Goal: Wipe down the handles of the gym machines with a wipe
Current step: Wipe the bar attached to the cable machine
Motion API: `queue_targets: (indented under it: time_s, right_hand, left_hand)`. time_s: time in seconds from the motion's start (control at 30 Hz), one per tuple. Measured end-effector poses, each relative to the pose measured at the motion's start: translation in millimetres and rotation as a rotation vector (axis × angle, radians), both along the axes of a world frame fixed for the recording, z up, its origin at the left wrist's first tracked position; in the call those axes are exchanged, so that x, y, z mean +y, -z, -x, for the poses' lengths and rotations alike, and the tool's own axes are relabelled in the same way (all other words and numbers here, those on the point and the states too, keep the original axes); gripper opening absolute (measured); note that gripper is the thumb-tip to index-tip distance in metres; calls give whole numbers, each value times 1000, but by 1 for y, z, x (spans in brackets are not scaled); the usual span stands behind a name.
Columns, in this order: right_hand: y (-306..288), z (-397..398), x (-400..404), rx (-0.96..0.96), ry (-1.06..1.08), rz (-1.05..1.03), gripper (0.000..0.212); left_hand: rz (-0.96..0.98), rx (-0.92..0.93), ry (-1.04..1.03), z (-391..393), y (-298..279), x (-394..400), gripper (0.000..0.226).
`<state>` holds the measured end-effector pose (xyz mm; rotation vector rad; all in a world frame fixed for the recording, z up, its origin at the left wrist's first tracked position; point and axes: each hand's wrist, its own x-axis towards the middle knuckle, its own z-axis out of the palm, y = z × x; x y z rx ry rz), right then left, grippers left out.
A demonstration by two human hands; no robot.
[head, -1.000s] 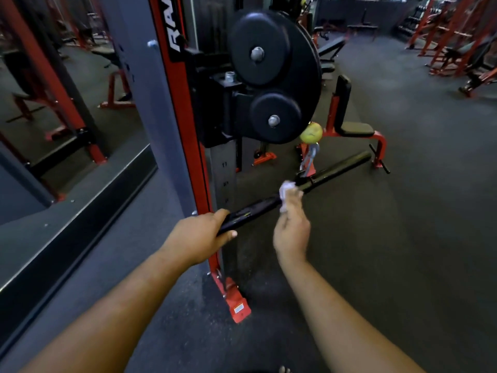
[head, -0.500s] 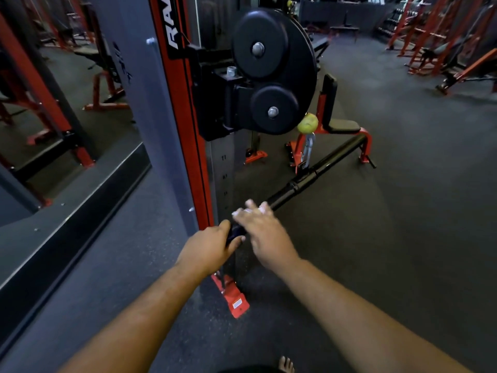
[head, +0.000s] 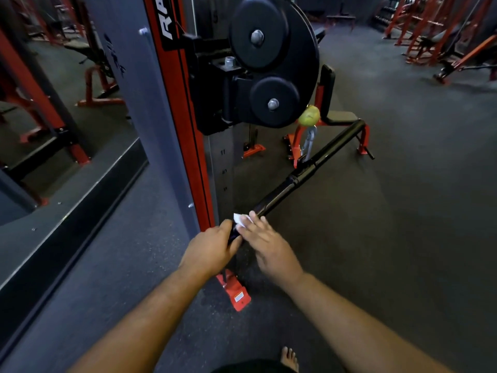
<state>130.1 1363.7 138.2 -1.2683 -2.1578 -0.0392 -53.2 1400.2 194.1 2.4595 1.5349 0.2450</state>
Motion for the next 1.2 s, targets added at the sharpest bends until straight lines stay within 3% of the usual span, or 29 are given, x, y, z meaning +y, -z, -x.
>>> queue_targets:
  time_s: [0.03,0.1,0.17,0.27,0.43,0.47,0.67,0.93,1.03,1.1,1.2]
  right_hand:
    - [1,-10,5,-100,-1,-36,66]
    - [-7,-37,23,-196,195,-107,73]
    - [-21,-60,37,-84,444,-58,75]
    - [-26,-55,40,336,484,-15,68]
    - [-19,42,1,1399,416,188,51]
    - [-21,52,-3,1539,389,229,49]
    - [-51,-10,71,1847,546,226,45]
    - [-37,52,2,1872,351,504,44]
    - [-48,22,41,1799,495,374,44]
    - [-61,-8,70,1550,614,270,44]
    - [-54,-32,76,858,727,207,52]
  left_hand:
    - [3,-5,-3,1,0,0,35]
    - [18,-28,-1,1,1,0,42]
    - [34,-49,4,-2,-1,-2,49]
    - [41,-87,11,-10,-2,-4,51]
    - [23,-123,-4,-22,-1,-8,45]
    - [9,-116,-8,-23,-1,-8,45]
    - [32,-142,17,-36,0,-10,42]
    - [44,-177,-27,-37,9,9,45]
    - [30,-184,-3,-39,8,11,42]
    - [28,-187,6,-43,6,11,40]
    - [36,-201,-3,-43,6,13,40]
